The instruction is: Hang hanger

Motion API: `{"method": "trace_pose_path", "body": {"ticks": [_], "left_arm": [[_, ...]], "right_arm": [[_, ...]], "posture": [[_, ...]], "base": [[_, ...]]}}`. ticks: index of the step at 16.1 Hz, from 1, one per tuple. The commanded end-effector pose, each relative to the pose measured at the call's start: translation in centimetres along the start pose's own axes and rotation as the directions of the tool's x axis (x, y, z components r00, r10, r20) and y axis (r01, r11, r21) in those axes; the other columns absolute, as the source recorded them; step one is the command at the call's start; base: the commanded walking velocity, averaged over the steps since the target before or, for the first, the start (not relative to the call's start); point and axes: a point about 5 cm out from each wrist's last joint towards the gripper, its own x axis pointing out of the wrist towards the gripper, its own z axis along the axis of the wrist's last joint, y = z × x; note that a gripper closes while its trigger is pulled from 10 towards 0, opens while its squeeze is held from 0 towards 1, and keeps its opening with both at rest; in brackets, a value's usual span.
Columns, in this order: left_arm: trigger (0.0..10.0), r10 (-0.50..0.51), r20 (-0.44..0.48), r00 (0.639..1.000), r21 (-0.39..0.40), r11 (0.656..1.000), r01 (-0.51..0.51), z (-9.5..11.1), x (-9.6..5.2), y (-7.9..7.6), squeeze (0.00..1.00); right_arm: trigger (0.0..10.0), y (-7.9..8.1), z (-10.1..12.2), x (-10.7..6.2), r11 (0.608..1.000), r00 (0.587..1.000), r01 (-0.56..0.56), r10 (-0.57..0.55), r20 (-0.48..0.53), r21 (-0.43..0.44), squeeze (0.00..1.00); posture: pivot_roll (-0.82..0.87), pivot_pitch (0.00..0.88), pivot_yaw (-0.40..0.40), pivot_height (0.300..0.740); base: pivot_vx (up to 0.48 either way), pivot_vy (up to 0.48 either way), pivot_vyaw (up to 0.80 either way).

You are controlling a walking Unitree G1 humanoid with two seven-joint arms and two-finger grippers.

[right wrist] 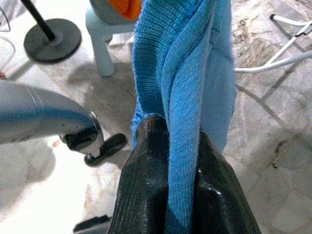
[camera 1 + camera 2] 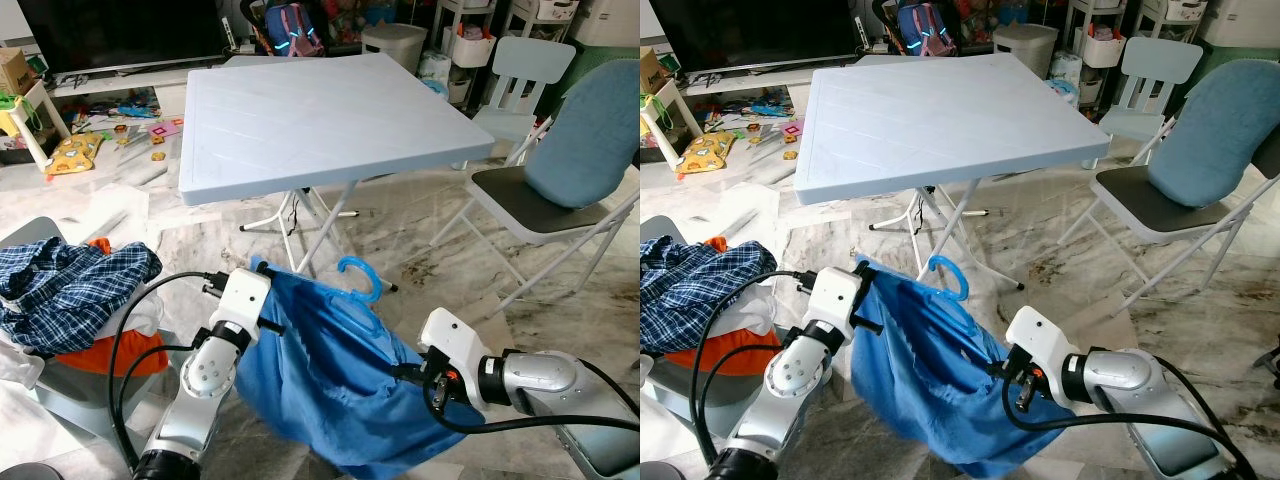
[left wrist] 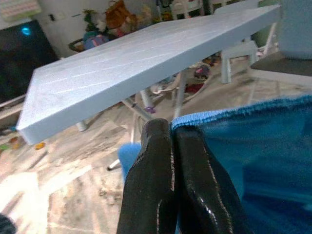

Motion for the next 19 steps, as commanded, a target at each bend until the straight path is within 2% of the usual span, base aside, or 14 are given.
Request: {"method": "trace_pose_path", "body": {"ticks": [1, 4, 7, 9, 11, 13, 14, 15, 16, 17, 18, 19], "left_arm": [[0.0, 0.114, -0.016, 0.993, 0.018, 0.993, -0.114, -0.3, -0.5, 2.3, 0.00], [0.0, 0.156, -0.033, 0.987, 0.037, 0.987, -0.155, -0.6, -0.8, 3.5, 0.00], [0.0, 0.168, -0.043, 0.985, 0.047, 0.985, -0.166, -0.7, -0.8, 4.2, 0.00], [0.0, 0.160, -0.051, 0.986, 0.041, 0.987, -0.158, -0.7, -0.7, 4.2, 0.00], [0.0, 0.090, -0.086, 0.992, 0.008, 0.996, -0.089, -1.1, -0.4, 3.1, 0.00], [0.0, 0.021, -0.127, 0.992, -0.032, 0.999, -0.025, -1.7, -0.4, 2.0, 0.00], [0.0, -0.022, -0.149, 0.989, -0.047, 0.999, 0.015, -2.0, -0.4, 1.5, 0.00], [1.3, -0.040, -0.154, 0.987, -0.050, 0.998, 0.032, -2.1, -0.5, 1.6, 0.00], [2.2, -0.037, -0.155, 0.987, -0.046, 0.998, 0.030, -2.1, -0.5, 1.7, 0.00], [10.0, -0.026, -0.157, 0.987, -0.052, 0.998, 0.018, -2.1, -0.5, 2.1, 0.02], [10.0, -0.003, -0.150, 0.989, -0.056, 0.998, -0.006, -2.0, -0.4, 2.5, 1.00], [10.0, 0.021, -0.122, 0.992, -0.062, 0.998, -0.028, -1.5, -0.2, 2.7, 1.00]], "right_arm": [[10.0, -0.5, -0.5, -0.5, 0.999, 0.999, 0.016, -0.017, -0.038, -0.030, 0.00], [10.0, -1.0, -2.0, -1.4, 0.994, 0.993, 0.001, -0.013, -0.115, -0.111, 0.00], [10.0, -3.5, -3.9, -3.7, 0.970, 0.964, 0.056, -0.114, -0.240, -0.237, 0.00], [10.0, -5.3, -4.6, -5.5, 0.937, 0.928, 0.074, -0.191, -0.321, -0.343, 0.00], [10.0, -6.1, -4.0, -6.2, 0.924, 0.927, 0.079, -0.206, -0.312, -0.374, 0.00], [10.0, -6.0, -3.2, -6.2, 0.924, 0.949, 0.058, -0.168, -0.267, -0.377, 0.00], [10.0, -5.3, -2.7, -6.2, 0.926, 0.967, 0.002, -0.097, -0.235, -0.377, 0.00], [10.0, -4.5, -2.0, -6.3, 0.933, 0.980, -0.053, -0.020, -0.199, -0.355, 0.00], [10.0, -4.3, -1.9, -6.3, 0.939, 0.983, -0.061, -0.001, -0.182, -0.338, 0.00], [10.0, -4.3, -1.5, -5.8, 0.964, 0.993, -0.027, -0.004, -0.117, -0.264, 0.00], [10.0, -4.3, -1.7, -5.3, 0.977, 0.996, -0.001, -0.019, -0.089, -0.214, 0.00], [10.0, -4.3, -2.2, -4.5, 0.985, 0.996, 0.033, -0.046, -0.078, -0.167, 0.00]], "posture": [[-0.10, 0.000, 0.017, 0.740], [-0.10, 0.000, 0.015, 0.740], [-0.10, 0.000, 0.014, 0.740], [-0.11, 0.000, 0.015, 0.740], [-0.11, 0.000, 0.016, 0.740], [-0.11, 0.000, 0.015, 0.740], [-0.10, 0.000, 0.017, 0.740], [-0.11, 0.000, 0.019, 0.740], [-0.11, 0.000, 0.019, 0.740], [-0.11, 0.000, 0.019, 0.740], [-0.11, 0.000, 0.020, 0.740], [-0.10, 0.000, 0.021, 0.740]], "base": [[0.000, 0.000, 0.00], [0.000, 0.000, 0.00], [0.000, 0.000, 0.00], [0.000, 0.000, 0.00], [0.000, 0.000, 0.00], [0.000, 0.000, 0.00], [0.000, 0.000, 0.00], [0.000, 0.000, 0.00], [0.000, 0.000, 0.00], [0.000, 0.000, 0.00], [0.000, 0.000, 0.00], [0.000, 0.000, 0.00]]}}
